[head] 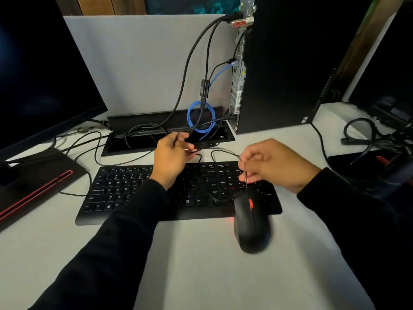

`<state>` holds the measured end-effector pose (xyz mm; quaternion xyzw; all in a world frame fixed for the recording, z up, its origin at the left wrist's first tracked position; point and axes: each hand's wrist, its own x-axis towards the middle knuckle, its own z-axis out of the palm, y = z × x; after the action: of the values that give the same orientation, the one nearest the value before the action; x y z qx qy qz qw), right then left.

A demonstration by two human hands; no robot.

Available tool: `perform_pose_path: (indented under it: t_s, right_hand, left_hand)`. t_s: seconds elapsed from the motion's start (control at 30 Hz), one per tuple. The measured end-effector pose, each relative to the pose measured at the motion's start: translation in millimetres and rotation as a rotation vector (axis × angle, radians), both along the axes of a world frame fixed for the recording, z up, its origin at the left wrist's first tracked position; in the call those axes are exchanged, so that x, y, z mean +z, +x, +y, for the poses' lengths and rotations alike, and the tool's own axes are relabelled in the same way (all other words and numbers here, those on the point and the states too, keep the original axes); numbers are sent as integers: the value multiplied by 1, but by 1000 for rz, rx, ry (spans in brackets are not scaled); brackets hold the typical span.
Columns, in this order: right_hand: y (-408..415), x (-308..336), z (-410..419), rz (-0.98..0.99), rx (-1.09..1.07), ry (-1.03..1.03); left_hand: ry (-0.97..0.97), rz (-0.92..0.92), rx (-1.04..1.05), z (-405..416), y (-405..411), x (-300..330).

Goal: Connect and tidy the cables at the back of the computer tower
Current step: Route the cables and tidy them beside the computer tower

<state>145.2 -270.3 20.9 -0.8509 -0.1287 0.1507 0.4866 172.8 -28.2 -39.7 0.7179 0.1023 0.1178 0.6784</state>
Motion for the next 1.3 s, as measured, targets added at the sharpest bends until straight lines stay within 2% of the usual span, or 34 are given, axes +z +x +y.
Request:
perform_pose_path:
  t_s: [0.07,0.13,0.33,0.43,0.6,0.73,0.87,0.93,1.07,1.2,1.3]
  right_hand:
    - [5,13,-3,143,-97,296]
    - [11,18,-7,229,-173,453]
    - [28,14,-32,310,-279,561]
    - [34,13,-35,267,-319,627]
    - [49,10,-40,118,-390,789]
    - [70,14,-57,-79,-479,603]
    - [94,6,-83,-301,-530,126]
    - [97,-6,-91,-395,-517,-112]
    - [98,-33,-86,-474,-453,-344]
    - [107,-57,-81,-495,-393,-470]
    - [111,-66,-78,-475,-311,-690]
  left_hand:
    - [-283,25,-8,-6,4,13]
    - [-406,32,-34,-10,8,24]
    - [-557,35,-34,-30,19,36]
    - [-536,10,-65,-42,21,34]
    - [-243,-43,-137,-63,20,24]
    - [107,-8,-186,-69,26,27]
    - [404,-55,-306,-71,36,21]
    - [515,-21,-339,-71,38,13]
    - [725,-8,-286,-74,43,-1]
    - [850,13,-269,-75,48,-5]
    - [815,-12,-255,-70,46,-4]
